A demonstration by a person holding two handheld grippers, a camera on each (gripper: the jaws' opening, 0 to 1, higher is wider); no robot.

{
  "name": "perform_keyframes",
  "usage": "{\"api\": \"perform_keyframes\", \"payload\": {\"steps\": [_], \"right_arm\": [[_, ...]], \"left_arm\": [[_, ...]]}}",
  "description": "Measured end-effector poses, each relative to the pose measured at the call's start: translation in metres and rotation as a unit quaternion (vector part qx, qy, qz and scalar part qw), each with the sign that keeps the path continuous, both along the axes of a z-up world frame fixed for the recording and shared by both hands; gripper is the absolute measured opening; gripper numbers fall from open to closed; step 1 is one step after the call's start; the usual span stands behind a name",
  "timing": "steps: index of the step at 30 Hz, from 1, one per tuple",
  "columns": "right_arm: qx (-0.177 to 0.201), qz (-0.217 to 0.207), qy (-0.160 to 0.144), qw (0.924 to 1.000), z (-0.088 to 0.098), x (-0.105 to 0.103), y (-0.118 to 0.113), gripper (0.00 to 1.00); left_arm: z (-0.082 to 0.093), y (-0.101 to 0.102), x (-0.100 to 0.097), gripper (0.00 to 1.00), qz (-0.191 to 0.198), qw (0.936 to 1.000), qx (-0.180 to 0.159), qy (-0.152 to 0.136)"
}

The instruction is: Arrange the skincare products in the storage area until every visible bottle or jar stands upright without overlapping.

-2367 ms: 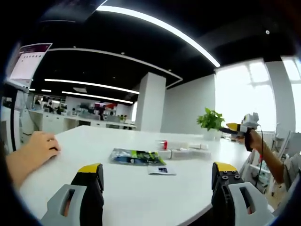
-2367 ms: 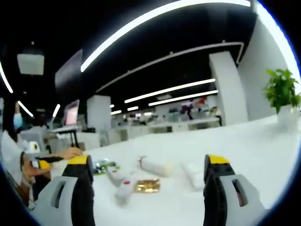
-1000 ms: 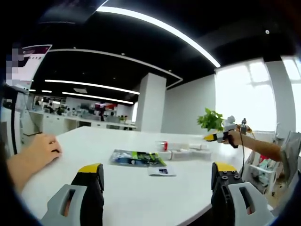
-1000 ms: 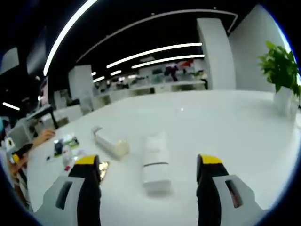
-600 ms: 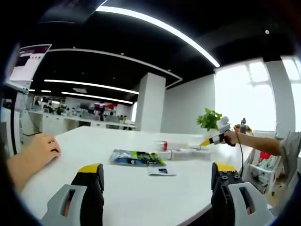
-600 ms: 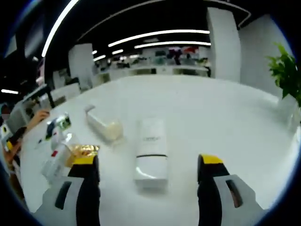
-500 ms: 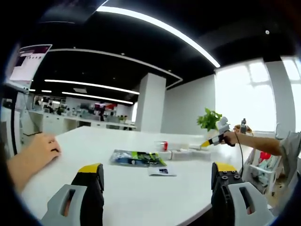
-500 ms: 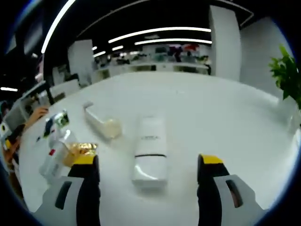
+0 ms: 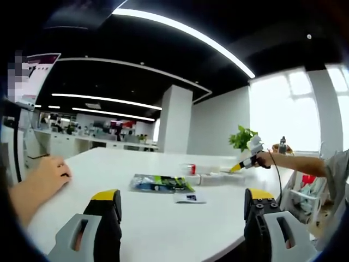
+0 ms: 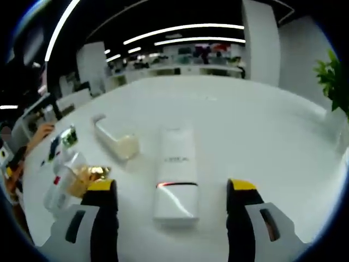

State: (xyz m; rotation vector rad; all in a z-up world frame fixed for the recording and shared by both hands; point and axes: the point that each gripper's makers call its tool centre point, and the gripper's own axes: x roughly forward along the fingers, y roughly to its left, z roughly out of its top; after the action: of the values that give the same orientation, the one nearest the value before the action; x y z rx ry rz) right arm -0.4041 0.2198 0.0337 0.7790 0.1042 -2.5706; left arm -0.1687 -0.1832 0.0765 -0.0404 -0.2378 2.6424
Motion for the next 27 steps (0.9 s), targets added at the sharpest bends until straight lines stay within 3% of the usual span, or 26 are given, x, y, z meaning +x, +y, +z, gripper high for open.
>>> {"api": "perform_keyframes", "payload": {"steps": [12, 14, 17, 23, 26, 27], "right_arm": [[0.046, 0.002, -0.02, 0.9987, -0.008, -0.013, -0.006, 0.75], [0.079, 0.009, -0.033, 0.9963, -0.011, -0.014, -0.003, 0.74], [0.076, 0.01, -0.046, 0.996, -0.011, -0.013, -0.01, 0.72], [0.093, 0.01, -0.083, 0.9922, -0.012, -0.013, -0.011, 0.64], [0.096, 0.012, -0.084, 0.9917, -0.006, -0.024, -0.011, 0.53], [0.099, 0.006, -0.098, 0.9903, -0.007, -0.021, -0.009, 0.45]], "left_arm": [[-0.006, 0.009, -0.001, 0.96, -0.007, 0.9998, -0.013, -0.011], [-0.006, 0.01, 0.0, 0.96, -0.009, 0.9998, -0.013, -0.01], [-0.007, 0.01, -0.001, 0.96, -0.009, 0.9998, -0.013, -0.012], [-0.007, 0.007, -0.001, 0.96, -0.006, 0.9998, -0.012, -0.012], [-0.006, 0.007, -0.001, 0.96, -0.006, 0.9999, -0.011, -0.01], [-0.006, 0.007, -0.001, 0.96, -0.007, 0.9999, -0.012, -0.01]]}}
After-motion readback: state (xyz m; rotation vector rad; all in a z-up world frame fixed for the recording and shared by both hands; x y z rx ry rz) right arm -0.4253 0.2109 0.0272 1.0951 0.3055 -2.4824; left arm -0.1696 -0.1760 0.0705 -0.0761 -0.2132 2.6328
